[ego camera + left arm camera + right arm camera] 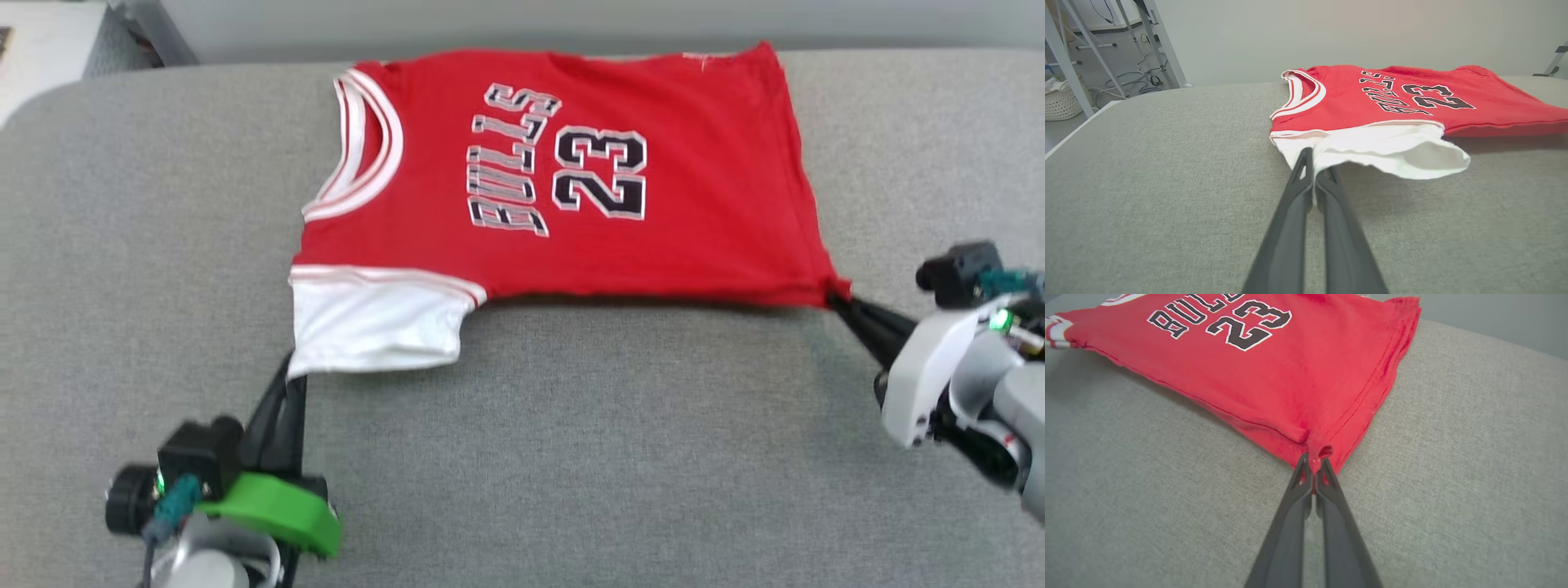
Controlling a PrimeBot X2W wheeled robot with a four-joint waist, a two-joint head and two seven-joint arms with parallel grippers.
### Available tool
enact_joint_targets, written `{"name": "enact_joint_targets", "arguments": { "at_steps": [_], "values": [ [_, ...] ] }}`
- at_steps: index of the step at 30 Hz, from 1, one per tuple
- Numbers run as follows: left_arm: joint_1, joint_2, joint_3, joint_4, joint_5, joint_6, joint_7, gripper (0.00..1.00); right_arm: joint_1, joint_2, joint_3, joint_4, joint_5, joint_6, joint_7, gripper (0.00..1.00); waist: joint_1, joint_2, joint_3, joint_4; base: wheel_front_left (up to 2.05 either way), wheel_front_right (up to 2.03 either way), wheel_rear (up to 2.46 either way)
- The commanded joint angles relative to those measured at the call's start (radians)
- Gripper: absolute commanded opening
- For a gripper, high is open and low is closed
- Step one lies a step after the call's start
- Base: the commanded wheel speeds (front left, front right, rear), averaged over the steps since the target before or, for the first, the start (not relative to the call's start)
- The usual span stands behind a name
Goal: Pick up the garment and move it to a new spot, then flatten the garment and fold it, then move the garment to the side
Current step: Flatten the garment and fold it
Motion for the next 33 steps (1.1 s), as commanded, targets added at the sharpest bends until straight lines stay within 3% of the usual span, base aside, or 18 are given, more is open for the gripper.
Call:
{"name": "enact_joint_targets", "arguments": {
  "at_steps": [1,12,20,33],
  "values": [
    [0.036,-0.008,-0.005,-0.001,-0.01,0.007,-0.004,0.0,0.041,-0.005,0.005,-0.006,0.012,-0.001,-0.008,0.0,0.0001,-0.0001,-0.074,0.007,0.0,0.0,0.0],
    [0.281,-0.061,-0.015,0.019,-0.085,0.0,-0.004,0.0,0.28,-0.042,-0.022,-0.057,0.017,-0.001,-0.035,0.0,0.0001,-0.0001,-0.156,0.017,0.0,0.0,0.0],
    [0.403,-0.06,-0.001,0.005,-0.12,-0.02,-0.004,0.0,0.442,-0.081,-0.093,-0.129,0.012,-0.001,-0.02,0.0,0.0001,-0.0001,-0.198,0.03,0.0,0.0,0.0],
    [0.411,-0.03,-0.023,-0.058,-0.11,-0.025,0.028,0.0,0.639,-0.102,-0.306,-0.246,-0.036,-0.001,0.041,0.0,0.0001,-0.0001,-0.188,0.038,0.0,0.0,0.0]
  ]
}}
